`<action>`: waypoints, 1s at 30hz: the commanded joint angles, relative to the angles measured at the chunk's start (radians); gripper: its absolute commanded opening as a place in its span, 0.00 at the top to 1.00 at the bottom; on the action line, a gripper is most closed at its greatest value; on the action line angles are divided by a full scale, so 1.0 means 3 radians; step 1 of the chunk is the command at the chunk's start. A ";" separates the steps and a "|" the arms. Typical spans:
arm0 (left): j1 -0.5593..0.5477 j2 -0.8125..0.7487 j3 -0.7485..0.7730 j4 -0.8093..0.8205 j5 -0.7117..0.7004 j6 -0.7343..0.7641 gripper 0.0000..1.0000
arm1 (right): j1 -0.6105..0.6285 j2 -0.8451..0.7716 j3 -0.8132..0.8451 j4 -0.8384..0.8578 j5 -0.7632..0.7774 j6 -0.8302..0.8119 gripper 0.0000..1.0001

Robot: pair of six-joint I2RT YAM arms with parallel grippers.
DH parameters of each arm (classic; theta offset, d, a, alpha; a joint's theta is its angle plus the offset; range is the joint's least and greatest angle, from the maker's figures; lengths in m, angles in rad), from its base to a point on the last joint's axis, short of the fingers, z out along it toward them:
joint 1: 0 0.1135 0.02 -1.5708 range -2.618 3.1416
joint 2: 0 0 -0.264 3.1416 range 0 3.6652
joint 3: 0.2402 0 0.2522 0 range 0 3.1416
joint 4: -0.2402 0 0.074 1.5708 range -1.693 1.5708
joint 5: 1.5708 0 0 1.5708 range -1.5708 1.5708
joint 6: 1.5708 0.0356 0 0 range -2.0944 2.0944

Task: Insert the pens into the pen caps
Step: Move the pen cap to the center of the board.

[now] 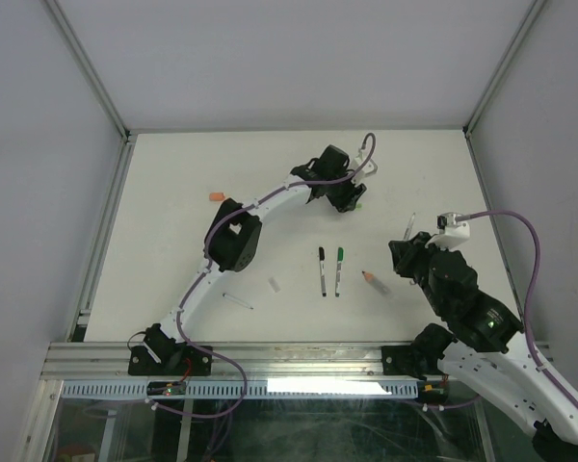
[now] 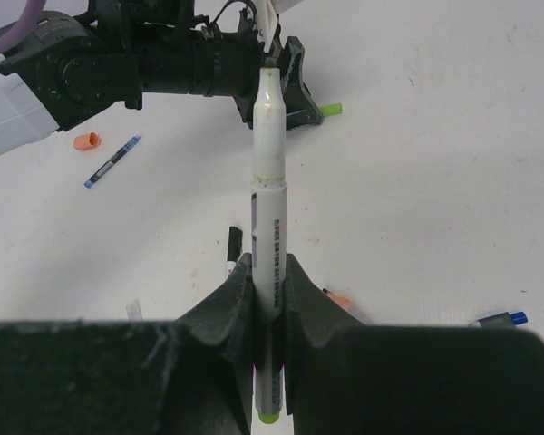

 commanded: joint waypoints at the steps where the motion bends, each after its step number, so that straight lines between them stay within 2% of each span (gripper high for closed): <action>1: -0.0085 0.0037 0.0166 0.0095 0.0072 0.0131 0.56 | -0.0001 0.0021 0.0090 0.0099 -0.0001 0.0044 1.00; 10: -0.0143 0.0091 0.0167 0.0087 0.0065 0.0147 0.70 | 0.0003 0.0010 0.0075 0.0079 -0.0008 0.0059 1.00; 16: -0.0146 0.0055 0.0080 0.0025 0.0045 0.0192 0.89 | 0.0001 -0.0016 0.0058 0.0064 0.0004 0.0095 1.00; 24: -0.0126 -0.0320 -0.0446 -0.0056 -0.0046 0.0244 0.93 | -0.0001 0.0001 0.0005 0.0109 0.0003 0.0131 1.00; 30: 0.0006 -0.0957 -0.1373 -0.0068 0.0010 0.0127 0.91 | 0.0000 0.0062 -0.0081 0.0253 -0.0027 0.0130 1.00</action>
